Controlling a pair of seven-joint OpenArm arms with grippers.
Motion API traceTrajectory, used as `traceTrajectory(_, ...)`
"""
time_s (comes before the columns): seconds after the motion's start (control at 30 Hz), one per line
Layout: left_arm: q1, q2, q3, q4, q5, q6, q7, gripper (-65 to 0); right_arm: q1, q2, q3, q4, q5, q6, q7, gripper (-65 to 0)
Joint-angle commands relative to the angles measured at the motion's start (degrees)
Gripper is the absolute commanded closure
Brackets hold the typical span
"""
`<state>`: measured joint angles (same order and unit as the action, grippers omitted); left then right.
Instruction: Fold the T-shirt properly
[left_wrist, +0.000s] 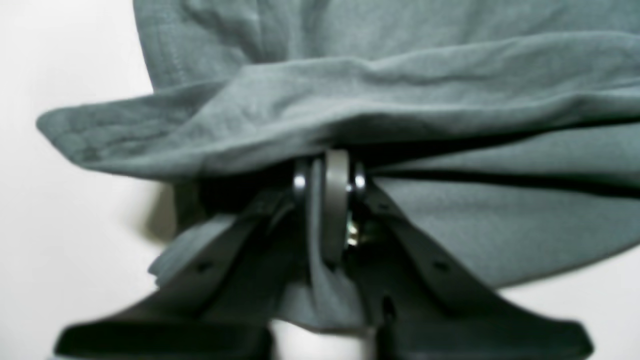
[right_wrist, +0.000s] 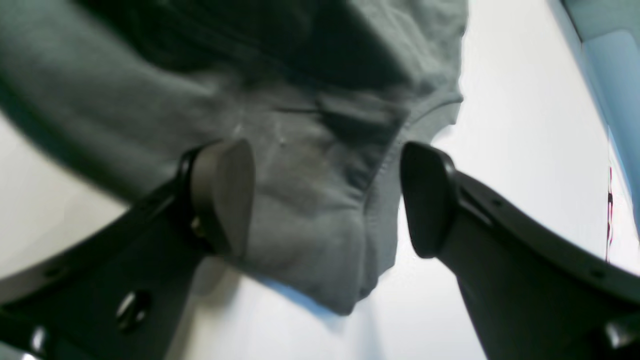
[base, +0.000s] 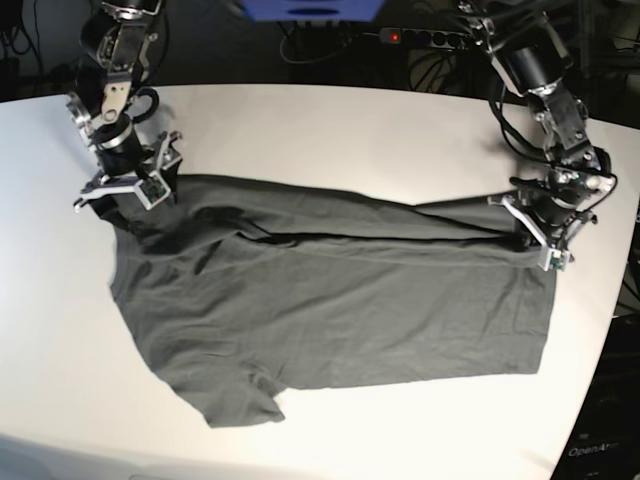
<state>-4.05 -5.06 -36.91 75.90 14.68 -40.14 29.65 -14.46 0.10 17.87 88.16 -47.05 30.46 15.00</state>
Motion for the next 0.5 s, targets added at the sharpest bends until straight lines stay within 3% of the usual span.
traceTrajectory(0.0, -0.8, -0.2, 0.2, 2.2, -0.8, 0.1, -1.1, -2.5, 0.3, 0.3, 0.1, 1.3, 0.8, -0.4, 1.1, -40.0)
traceTrajectory(0.1, -0.8, 1.1, 0.2, 4.7, -0.8, 0.1, -1.1, -2.5, 0.3, 0.3, 0.1, 1.6, 0.8, -0.5, 1.1, -25.7)
traceTrajectory(0.23, -0.8, 2.4, 0.3, 6.8, -0.7, 0.1, -1.1, -2.6, 0.4, -1.3, 2.2, 2.2, 0.7, -0.5, 1.1, -0.9)
traceTrajectory(0.47, -0.6, 3.3, 0.3, 8.5, -0.7, 0.1, -1.0, -2.6, -0.3, -2.3, 4.2, 4.2, 0.7, -0.3, 1.1, -0.3)
